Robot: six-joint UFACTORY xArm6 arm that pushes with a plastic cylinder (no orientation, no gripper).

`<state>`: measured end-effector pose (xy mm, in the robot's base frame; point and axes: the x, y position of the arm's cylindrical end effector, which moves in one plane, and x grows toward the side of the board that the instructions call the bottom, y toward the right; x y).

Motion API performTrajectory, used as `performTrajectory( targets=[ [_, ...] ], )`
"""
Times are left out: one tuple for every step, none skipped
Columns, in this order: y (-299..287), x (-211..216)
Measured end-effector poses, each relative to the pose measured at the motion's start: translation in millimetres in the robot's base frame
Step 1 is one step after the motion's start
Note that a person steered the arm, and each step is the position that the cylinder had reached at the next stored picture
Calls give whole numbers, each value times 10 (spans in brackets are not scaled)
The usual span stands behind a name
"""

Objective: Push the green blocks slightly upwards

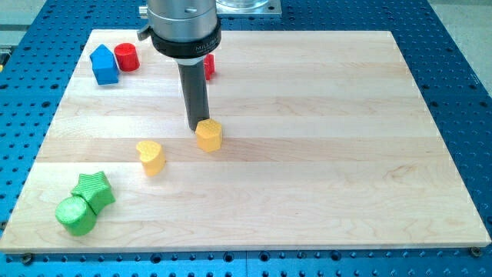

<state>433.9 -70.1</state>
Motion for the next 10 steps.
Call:
performTrajectory(
  targets=[
    [-657,0],
    [-1708,97],
    [-2340,204],
    [-2340,204],
    [-2340,1033],
    [-2259,1788],
    [-2125,1824],
    [-1450,1771],
    [-1322,1768],
    [-1322,1768]
  ],
)
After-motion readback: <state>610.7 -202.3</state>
